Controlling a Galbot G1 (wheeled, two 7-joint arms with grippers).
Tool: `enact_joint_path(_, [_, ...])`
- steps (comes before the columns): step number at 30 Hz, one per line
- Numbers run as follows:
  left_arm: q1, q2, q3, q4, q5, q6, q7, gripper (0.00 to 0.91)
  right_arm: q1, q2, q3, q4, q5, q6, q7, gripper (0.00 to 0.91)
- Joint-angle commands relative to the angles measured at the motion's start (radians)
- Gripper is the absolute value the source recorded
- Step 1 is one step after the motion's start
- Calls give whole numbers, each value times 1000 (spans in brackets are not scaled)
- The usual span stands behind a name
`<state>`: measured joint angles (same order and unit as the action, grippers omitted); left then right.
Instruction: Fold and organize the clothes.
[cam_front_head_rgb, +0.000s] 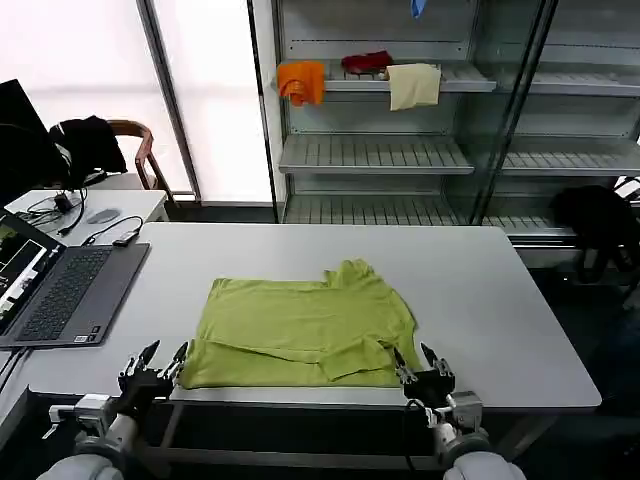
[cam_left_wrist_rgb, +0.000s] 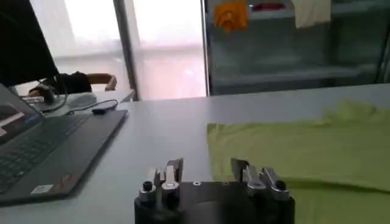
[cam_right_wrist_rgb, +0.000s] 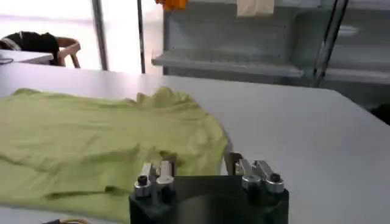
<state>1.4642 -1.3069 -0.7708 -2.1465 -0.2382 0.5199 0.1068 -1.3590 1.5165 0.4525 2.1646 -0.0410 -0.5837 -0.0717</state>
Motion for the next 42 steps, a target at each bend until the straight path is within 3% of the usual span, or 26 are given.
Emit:
enact_joint_path(1, [-178,1,9,90,-16,18,1,907,213,9,-17,-125,24,-1,-16,907])
enact_joint_path(10, [-405,29,92,301,-52,59,67,907,524,68,-43,-482,60,-3,16,907])
enact_joint_path(20, [-599,53,194,554,33,59,122,907,699,137,-20,-796,69,1,21,907])
enact_joint_path(39, [-756,31,246,787,133,57,145,907,815,142,-15,-967,94,5,18,907])
enact_joint_path(42, [-758,28,248,803,138,57,147,836,818,142,-14,-981,82,5,11,907])
